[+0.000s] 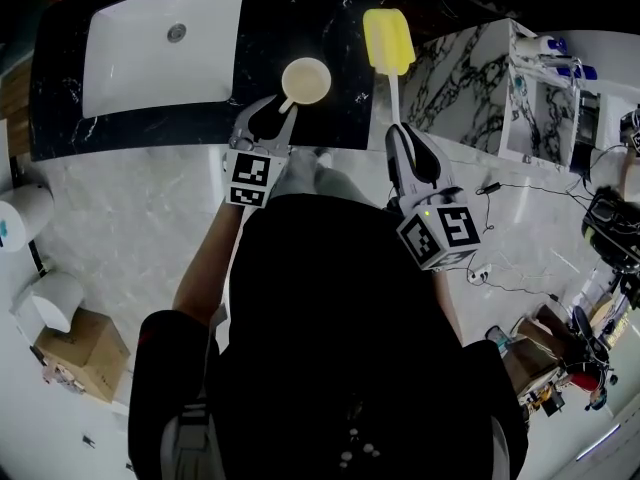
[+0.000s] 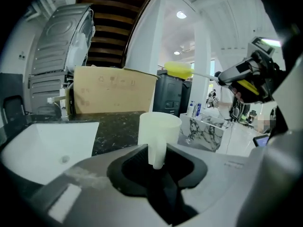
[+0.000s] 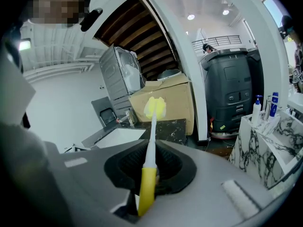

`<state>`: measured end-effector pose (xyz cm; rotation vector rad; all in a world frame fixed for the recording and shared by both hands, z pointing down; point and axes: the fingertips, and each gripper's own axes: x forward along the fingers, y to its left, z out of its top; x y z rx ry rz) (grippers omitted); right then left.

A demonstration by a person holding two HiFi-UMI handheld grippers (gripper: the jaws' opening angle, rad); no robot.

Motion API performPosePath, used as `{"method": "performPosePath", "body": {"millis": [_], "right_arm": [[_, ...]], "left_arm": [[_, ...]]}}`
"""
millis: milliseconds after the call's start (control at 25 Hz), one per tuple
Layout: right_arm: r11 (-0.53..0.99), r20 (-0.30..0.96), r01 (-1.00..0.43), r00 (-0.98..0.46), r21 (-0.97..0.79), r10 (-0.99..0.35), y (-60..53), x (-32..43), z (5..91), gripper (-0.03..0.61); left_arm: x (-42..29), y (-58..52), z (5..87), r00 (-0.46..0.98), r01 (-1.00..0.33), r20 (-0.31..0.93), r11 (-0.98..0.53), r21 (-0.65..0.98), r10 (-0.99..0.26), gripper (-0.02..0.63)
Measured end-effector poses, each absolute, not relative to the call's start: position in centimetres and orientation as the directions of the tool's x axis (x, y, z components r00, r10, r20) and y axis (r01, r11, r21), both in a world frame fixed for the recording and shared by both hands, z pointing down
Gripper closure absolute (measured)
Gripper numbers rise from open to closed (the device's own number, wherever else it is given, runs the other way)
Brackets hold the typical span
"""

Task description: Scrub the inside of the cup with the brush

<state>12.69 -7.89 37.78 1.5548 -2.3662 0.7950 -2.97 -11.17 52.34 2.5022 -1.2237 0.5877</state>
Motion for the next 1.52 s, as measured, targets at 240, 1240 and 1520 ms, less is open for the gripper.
{"method": "performPosePath", "body": {"millis": [240,1240,1520], "right_arm": [[0.331,0.481,-0.895,-0.441,-0.299,-0.758,-8.8,11.7,38.3,0.537],[0.742,0.738,-0.661,-0.555,-0.112,-0.384,-9.7,9.3,40.6,0.537],[0.85,0.786,-0.514,-0.571,-0.119,-0.235,-10.2,10.4,41.3,0.537]], "left_arm": [[-2.5,-11.2,52.2,0.655,-0.698,0.468,-0.712,0.076,-0.593,0.552],[-6.7,-11.8,49.2,0.654,-0.374,0.692,-0.926,-0.056,-0.305,0.563],[-6.4,-12.0,49.0,0.573,-0.371,0.761,-0.924,-0.089,-0.304,0.563]]}}
